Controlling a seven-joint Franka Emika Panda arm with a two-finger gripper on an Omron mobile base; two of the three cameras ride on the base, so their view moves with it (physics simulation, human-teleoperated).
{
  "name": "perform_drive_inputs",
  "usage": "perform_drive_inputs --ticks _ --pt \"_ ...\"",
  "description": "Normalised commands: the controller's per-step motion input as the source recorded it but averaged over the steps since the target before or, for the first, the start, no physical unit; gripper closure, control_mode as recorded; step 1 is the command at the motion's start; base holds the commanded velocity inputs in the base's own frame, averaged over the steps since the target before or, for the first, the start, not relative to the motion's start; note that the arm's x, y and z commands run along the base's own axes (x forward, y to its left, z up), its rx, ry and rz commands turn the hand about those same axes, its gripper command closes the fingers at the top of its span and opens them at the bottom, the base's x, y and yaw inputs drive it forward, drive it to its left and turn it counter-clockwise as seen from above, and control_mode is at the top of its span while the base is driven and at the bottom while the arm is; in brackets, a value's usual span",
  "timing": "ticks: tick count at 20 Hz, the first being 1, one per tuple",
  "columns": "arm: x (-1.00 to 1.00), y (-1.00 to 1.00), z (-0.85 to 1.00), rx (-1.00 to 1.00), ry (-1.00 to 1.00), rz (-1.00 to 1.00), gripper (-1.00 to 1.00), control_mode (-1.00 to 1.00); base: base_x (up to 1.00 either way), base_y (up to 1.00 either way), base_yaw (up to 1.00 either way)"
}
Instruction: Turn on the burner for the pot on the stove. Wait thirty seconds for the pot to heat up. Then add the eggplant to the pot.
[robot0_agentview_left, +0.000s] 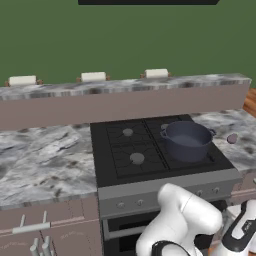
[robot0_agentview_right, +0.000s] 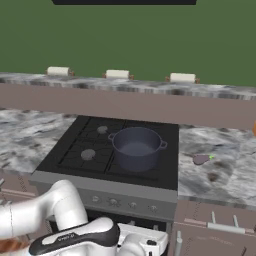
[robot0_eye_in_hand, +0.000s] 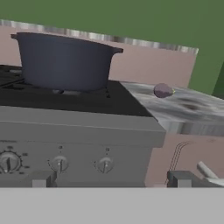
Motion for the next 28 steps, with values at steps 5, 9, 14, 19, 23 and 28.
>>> perform_drive_inputs --ticks 5,9,14,19,23,28 --pt "0.0 0.0 0.0 0.0 -0.13 0.0 -1.0 -1.0 0.0 0.0 0.0" --pt "0.0 0.0 0.0 0.0 0.0 0.0 -1.0 -1.0 0.0 0.0 0.0" --pt "0.0 0.03 0.0 0.0 0.0 0.0 -1.0 -1.0 0.0 0.0 0.0" --pt "0.0 0.1 0.0 0.0 -0.01 0.01 -1.0 -1.0 0.0 0.0 0.0" --pt "0.0 0.05 0.0 0.0 -0.03 0.01 -1.0 -1.0 0.0 0.0 0.0" --pt "0.0 0.02 0.0 0.0 -0.01 0.01 -1.0 -1.0 0.0 0.0 0.0"
